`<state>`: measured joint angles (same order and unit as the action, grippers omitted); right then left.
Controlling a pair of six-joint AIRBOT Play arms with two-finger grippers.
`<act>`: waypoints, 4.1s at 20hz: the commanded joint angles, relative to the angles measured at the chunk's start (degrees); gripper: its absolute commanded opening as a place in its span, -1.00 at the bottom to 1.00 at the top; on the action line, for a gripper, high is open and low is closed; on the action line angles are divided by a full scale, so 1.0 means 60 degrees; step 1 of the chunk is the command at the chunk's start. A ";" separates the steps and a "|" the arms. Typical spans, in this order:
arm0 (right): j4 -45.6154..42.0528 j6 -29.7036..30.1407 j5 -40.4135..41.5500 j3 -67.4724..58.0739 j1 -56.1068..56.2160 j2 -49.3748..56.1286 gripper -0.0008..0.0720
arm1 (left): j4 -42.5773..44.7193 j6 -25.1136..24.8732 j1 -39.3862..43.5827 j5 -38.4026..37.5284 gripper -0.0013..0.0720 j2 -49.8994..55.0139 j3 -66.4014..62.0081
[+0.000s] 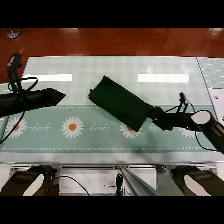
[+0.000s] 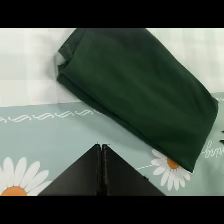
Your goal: Fold the shirts.
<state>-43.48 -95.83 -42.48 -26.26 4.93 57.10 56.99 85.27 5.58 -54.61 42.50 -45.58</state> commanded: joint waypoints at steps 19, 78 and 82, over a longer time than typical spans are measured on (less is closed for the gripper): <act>-0.1810 0.1370 -0.4816 -1.0794 0.0073 0.3818 -0.91 | -0.0011 -0.0018 0.0324 0.0251 -0.90 0.0022 0.0018; -0.8204 -0.0259 -0.5100 -0.7406 0.0280 0.3173 -0.91 | 0.3781 0.1381 0.0856 -0.1475 -0.90 0.4896 -0.3534; -0.8204 -0.0259 -0.5100 -0.7406 0.0280 0.3173 -0.91 | 0.3781 0.1381 0.0856 -0.1475 -0.90 0.4896 -0.3534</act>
<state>-92.62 -97.34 -73.03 -70.70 6.57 76.12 79.70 93.56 10.79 -63.42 71.81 -66.85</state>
